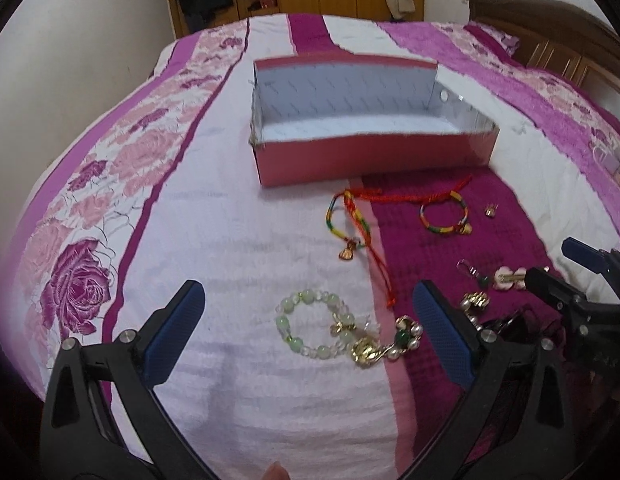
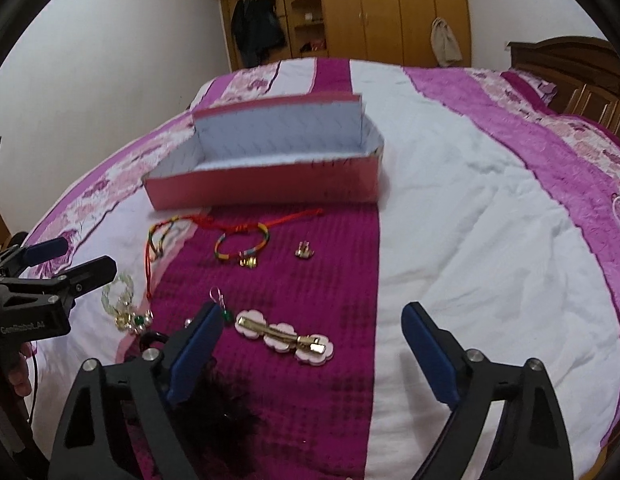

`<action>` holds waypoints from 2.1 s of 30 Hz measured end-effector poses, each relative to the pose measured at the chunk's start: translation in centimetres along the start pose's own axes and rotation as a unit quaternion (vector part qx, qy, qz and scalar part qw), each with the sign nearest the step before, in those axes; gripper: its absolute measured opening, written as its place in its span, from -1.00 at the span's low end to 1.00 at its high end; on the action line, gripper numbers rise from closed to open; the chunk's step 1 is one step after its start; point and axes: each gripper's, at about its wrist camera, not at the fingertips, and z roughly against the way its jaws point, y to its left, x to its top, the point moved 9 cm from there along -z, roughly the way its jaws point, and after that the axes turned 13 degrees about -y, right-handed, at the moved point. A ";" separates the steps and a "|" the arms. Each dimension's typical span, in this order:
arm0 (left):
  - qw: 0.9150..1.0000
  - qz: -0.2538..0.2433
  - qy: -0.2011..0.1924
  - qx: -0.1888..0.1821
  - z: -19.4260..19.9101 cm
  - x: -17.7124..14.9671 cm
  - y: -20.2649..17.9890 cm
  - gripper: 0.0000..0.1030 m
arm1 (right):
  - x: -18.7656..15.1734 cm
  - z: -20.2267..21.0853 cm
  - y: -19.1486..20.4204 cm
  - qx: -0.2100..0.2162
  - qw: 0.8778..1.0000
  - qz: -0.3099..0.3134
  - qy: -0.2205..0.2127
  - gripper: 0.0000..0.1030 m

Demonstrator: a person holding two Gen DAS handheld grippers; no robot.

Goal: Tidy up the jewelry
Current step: 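Grasp the green jade bead bracelet with the left tool while the right tool grasps the pink flower hair clip, then carry the jade bracelet and flower clip into the pink box and release both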

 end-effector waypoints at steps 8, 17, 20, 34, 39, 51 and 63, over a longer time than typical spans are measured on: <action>0.999 0.008 0.042 -0.011 -1.3 -1.8 0.2 0.45 | -1.9 -1.7 0.4 0.012 0.999 0.000 0.052 0.40; 0.997 0.030 0.060 -0.032 -2.1 -2.6 0.1 0.00 | -2.5 -2.3 1.1 0.019 0.997 0.014 0.067 0.15; 0.997 0.028 0.059 -0.037 -2.5 -2.7 -0.1 -0.13 | -2.5 -2.4 1.3 0.020 0.997 0.016 0.068 -0.03; 0.996 0.021 0.029 -0.080 -1.7 -1.6 -1.3 -1.00 | -1.8 -2.0 0.8 0.027 0.998 -0.004 0.050 -0.16; 0.996 0.027 0.019 -0.087 -1.3 -1.4 -1.0 -1.00 | -1.5 -1.7 0.7 0.031 0.999 -0.009 0.040 -0.17; 0.991 0.081 -0.017 -0.107 0.0 0.7 0.3 -1.00 | -0.5 -0.8 0.9 0.040 0.999 -0.020 0.016 -0.17; 0.988 0.077 -0.091 -0.097 1.1 5.0 0.6 -1.00 | 4.1 0.7 1.1 0.049 0.997 -0.029 -0.061 -0.17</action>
